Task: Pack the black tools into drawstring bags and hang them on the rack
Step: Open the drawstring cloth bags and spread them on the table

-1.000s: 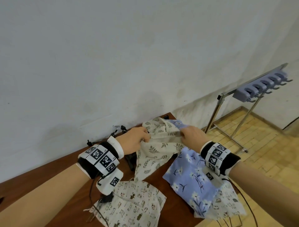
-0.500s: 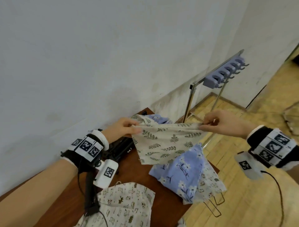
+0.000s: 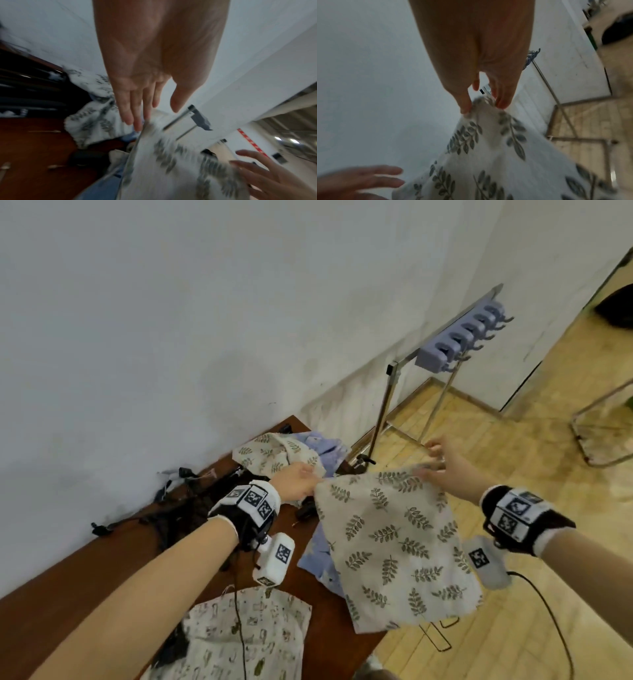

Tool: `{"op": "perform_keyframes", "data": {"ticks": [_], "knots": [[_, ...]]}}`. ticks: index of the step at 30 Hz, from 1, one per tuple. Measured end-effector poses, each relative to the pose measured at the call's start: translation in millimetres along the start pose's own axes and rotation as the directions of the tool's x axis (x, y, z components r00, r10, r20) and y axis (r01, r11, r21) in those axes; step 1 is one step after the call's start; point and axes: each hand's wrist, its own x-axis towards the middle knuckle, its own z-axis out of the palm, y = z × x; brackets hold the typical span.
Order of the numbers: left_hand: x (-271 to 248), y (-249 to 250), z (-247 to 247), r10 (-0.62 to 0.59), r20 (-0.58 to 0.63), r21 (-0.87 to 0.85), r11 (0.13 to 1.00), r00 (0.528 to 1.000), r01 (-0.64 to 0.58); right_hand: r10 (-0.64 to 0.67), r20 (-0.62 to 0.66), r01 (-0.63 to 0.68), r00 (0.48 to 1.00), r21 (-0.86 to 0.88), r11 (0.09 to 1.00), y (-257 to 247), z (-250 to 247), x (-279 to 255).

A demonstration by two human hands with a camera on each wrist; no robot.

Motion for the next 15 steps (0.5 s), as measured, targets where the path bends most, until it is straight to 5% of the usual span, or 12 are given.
{"op": "perform_keyframes", "data": {"ticks": [3, 8, 11, 15], "knots": [[3.9, -37.6, -15.9, -0.197, -0.001, 0.061, 0.979, 0.98, 0.196, -0.001, 0.004, 0.002, 1.0, -0.262, 0.965, 3.6, 37.7, 13.5], [-32.5, -140.9, -51.9, -0.432, -0.012, 0.204, 0.882, 0.902, 0.425, -0.282, 0.221, 0.341, 0.934, -0.307, 0.889, -23.3, 125.7, 22.4], [-60.3, -198.0, -58.4, -0.482, -0.141, 0.228, 0.834, 0.865, 0.502, -0.227, 0.495, 0.424, 0.838, -0.331, 0.843, -61.9, 179.7, 39.3], [-93.4, -243.4, -41.0, -0.482, -0.213, 0.312, 0.79, 0.85, 0.527, -0.111, 0.636, 0.411, 0.764, -0.348, 0.843, -106.3, 244.5, 57.8]]}}
